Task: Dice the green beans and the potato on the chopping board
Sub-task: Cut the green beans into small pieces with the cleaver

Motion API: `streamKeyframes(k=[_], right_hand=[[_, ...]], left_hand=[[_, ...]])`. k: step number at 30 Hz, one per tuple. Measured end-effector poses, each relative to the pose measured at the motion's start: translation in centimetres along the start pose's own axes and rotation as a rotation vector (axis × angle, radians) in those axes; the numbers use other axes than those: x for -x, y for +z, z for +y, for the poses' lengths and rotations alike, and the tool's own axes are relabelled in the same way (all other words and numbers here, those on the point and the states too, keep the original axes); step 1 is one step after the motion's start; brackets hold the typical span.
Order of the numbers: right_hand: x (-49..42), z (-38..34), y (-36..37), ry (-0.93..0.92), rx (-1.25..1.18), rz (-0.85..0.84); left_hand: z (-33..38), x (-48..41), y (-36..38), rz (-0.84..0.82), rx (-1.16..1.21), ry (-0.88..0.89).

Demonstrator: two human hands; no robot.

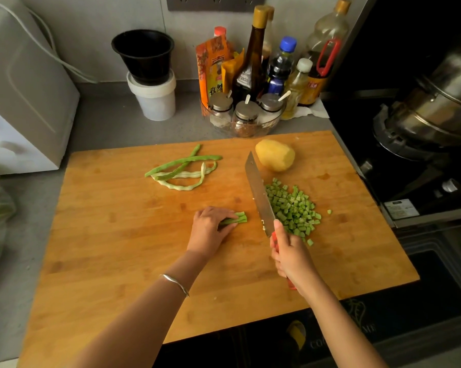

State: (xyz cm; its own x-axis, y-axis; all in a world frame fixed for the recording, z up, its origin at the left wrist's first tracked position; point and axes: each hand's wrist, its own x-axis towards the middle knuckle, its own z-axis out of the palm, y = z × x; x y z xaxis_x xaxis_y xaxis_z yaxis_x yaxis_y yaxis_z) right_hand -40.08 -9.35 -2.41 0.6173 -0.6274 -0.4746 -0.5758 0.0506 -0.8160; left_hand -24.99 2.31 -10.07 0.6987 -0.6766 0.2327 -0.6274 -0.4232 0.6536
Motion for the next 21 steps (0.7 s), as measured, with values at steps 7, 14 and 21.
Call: streamKeyframes(k=[7, 14, 21], right_hand=[[0.5, -0.6, 1.2, -0.041, 0.007, -0.058], [1.0, -0.2, 1.9, -0.032, 0.033, -0.110], [-0.2, -0.2, 3.3, 0.017, 0.162, -0.035]], left_hand=[[-0.4, 0.4, -0.8, 0.009, -0.105, 0.058], [-0.5, 0.2, -0.9, -0.018, -0.046, 0.048], [-0.4, -0.1, -0.8, -0.038, 0.015, 0.052]])
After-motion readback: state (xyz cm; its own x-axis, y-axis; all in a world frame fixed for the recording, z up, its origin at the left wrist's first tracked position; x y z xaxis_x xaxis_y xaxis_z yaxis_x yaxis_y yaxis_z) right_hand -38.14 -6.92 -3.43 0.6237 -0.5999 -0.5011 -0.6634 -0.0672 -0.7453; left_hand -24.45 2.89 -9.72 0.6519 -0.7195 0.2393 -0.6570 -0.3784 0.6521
